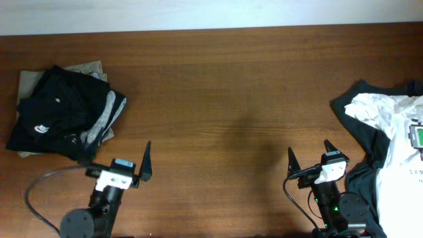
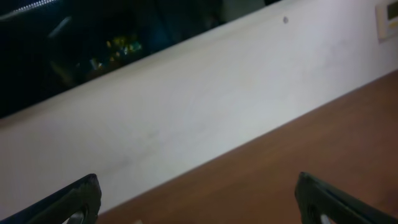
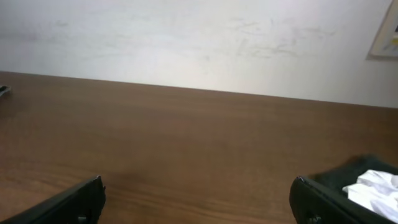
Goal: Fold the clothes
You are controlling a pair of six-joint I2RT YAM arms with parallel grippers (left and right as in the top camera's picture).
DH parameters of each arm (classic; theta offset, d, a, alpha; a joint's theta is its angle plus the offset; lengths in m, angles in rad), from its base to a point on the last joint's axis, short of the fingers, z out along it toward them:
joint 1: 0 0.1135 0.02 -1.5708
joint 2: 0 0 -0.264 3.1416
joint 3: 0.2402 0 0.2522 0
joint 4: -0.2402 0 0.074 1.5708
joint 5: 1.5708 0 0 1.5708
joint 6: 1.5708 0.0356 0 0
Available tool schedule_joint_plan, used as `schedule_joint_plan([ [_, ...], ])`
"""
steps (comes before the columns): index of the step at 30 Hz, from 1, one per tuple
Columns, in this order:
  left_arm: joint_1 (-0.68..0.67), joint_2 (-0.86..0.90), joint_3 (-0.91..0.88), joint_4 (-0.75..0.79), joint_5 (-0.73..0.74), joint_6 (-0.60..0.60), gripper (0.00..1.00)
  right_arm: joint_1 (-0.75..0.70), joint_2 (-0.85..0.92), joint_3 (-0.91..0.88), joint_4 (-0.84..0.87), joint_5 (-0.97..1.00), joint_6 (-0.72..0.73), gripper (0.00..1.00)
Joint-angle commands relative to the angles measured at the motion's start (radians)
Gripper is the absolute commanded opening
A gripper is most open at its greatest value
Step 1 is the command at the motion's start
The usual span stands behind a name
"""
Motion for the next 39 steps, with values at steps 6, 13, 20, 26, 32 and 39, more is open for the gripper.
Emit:
schedule_joint_plan([
  [6, -0.040, -0.215, -0.326, 0.032, -0.062, -0.003, 0.99, -0.006, -0.008, -0.007, 0.000, -0.009, -0.006, 0.99],
  [13, -0.058, -0.211, -0.325, -0.070, -0.100, -0.003, 0.99, -0.006, -0.008, -0.007, 0.000, -0.009, -0.006, 0.99],
  [20, -0.058, -0.211, -0.325, -0.070, -0.100, -0.003, 0.99, -0.006, -0.008, -0.007, 0.000, -0.009, -0.006, 0.99],
  [26, -0.058, -0.211, -0.325, -0.070, -0.100, -0.003, 0.99, -0.006, -0.008, -0.007, 0.000, -0.009, -0.006, 0.99],
  [32, -0.058, -0.211, -0.325, -0.070, -0.100, -0.003, 0.99, -0.006, -0.008, -0.007, 0.000, -0.009, -0.006, 0.99],
  [39, -0.058, -0.211, -0.325, -0.070, -0.100, -0.003, 0.99, -0.006, -0.008, -0.007, 0.000, -0.009, -0.006, 0.99],
])
